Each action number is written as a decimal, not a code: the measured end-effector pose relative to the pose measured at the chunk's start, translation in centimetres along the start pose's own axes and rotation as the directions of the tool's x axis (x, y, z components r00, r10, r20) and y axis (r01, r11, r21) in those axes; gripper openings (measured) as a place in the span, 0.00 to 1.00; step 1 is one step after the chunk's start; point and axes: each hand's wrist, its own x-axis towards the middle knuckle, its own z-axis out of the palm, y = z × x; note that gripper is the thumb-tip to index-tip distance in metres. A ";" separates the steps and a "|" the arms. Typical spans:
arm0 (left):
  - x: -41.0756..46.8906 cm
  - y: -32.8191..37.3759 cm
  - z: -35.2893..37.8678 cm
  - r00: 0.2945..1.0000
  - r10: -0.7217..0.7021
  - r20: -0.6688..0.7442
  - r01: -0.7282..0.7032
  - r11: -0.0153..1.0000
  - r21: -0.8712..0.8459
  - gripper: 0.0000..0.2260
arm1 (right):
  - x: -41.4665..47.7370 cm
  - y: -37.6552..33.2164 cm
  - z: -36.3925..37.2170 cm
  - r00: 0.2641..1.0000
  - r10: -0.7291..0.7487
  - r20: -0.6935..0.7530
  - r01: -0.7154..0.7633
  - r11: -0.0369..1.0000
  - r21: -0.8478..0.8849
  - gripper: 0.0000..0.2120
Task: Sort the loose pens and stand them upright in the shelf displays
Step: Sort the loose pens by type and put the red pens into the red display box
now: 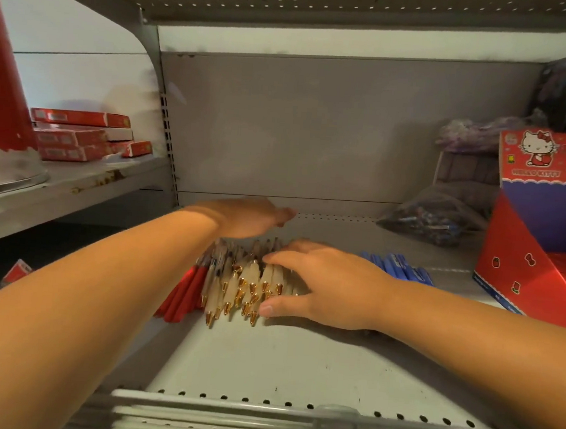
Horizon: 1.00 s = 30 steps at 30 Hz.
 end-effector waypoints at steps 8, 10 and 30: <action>-4.3 -8.4 -2.9 0.937 -0.175 -0.302 0.198 0.979 0.047 0.12 | 1.8 -0.4 -2.3 0.982 0.190 0.013 -0.188 0.962 0.198 0.23; -5.2 -10.9 -2.2 0.918 -0.293 -0.267 0.295 0.955 -0.034 0.09 | 3.3 -1.3 -2.5 0.972 0.232 0.045 -0.236 0.943 0.236 0.19; -8.4 -15.4 0.6 0.873 -0.414 -0.260 0.345 0.898 -0.273 0.23 | 7.2 -4.6 -0.8 0.961 0.244 0.129 -0.262 0.954 0.145 0.10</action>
